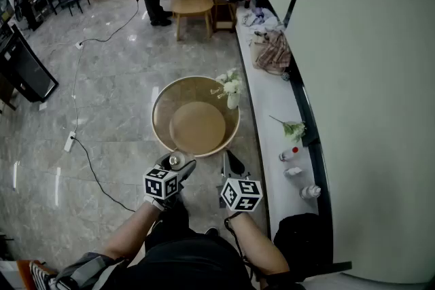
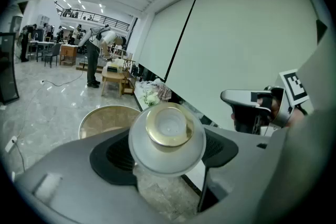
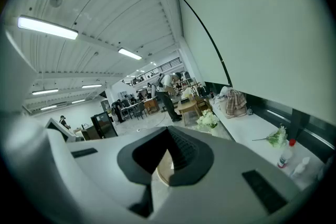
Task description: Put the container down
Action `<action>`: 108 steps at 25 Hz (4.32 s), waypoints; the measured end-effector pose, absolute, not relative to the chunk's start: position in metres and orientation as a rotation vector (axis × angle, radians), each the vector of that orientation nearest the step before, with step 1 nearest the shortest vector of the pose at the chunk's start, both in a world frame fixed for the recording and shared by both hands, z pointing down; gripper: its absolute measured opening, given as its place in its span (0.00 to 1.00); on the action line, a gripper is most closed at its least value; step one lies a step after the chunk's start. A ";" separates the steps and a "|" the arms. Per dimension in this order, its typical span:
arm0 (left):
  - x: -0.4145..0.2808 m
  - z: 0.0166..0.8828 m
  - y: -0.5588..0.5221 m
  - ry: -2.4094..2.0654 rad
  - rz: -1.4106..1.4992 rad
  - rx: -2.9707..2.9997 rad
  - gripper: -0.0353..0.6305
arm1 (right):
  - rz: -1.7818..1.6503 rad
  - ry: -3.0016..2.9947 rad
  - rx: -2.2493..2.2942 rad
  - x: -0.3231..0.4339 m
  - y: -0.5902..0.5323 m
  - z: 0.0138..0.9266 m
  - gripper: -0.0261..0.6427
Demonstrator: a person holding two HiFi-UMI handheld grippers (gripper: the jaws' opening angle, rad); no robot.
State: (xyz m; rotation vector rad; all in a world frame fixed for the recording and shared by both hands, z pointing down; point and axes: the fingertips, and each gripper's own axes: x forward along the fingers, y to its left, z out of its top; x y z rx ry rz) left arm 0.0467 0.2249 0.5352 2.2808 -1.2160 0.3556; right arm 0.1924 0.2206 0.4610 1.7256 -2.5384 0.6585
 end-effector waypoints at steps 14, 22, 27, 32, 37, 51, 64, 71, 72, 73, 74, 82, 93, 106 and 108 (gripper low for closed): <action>0.034 0.461 0.375 -1.246 0.575 2.450 0.57 | 0.672 -2.515 1.687 0.150 0.347 0.443 0.05; -0.022 0.494 0.398 -1.262 0.637 2.343 0.57 | 0.741 -2.499 1.550 0.091 0.371 0.468 0.05; -0.036 0.474 0.390 -1.285 0.627 2.393 0.57 | 0.670 -2.545 1.528 0.066 0.370 0.446 0.05; -0.050 0.449 0.382 -1.296 0.604 2.455 0.57 | 0.581 -2.566 1.580 0.051 0.364 0.416 0.05; -0.067 0.437 0.382 -1.283 0.582 2.494 0.57 | 0.568 -2.578 1.609 0.036 0.363 0.404 0.05; -0.100 0.457 0.378 -1.248 0.562 2.466 0.57 | 0.560 -2.530 1.647 0.013 0.360 0.415 0.05; -0.075 0.467 0.304 -1.295 0.640 2.409 0.57 | 0.642 -2.596 1.583 0.031 0.282 0.434 0.05; -0.047 0.477 0.253 -1.294 0.633 2.376 0.57 | 0.667 -2.607 1.568 0.056 0.225 0.444 0.05; -0.043 0.477 0.246 -1.296 0.633 2.372 0.57 | 0.671 -2.607 1.563 0.059 0.218 0.445 0.05; -0.039 0.477 0.239 -1.299 0.634 2.368 0.57 | 0.676 -2.607 1.561 0.063 0.211 0.446 0.05; -0.036 0.476 0.233 -1.302 0.637 2.366 0.57 | 0.682 -2.607 1.559 0.066 0.204 0.446 0.05; -0.034 0.449 0.195 -1.376 0.605 2.367 0.57 | 0.650 -2.662 1.553 0.077 0.165 0.420 0.05; -0.026 0.471 0.177 -1.363 0.595 2.331 0.57 | 0.693 -2.631 1.523 0.082 0.148 0.445 0.05; -0.033 0.490 0.109 -1.287 0.589 2.347 0.57 | 0.711 -2.553 1.561 0.074 0.092 0.467 0.05; -0.038 0.490 0.097 -1.267 0.598 2.355 0.57 | 0.709 -2.544 1.568 0.067 0.079 0.467 0.05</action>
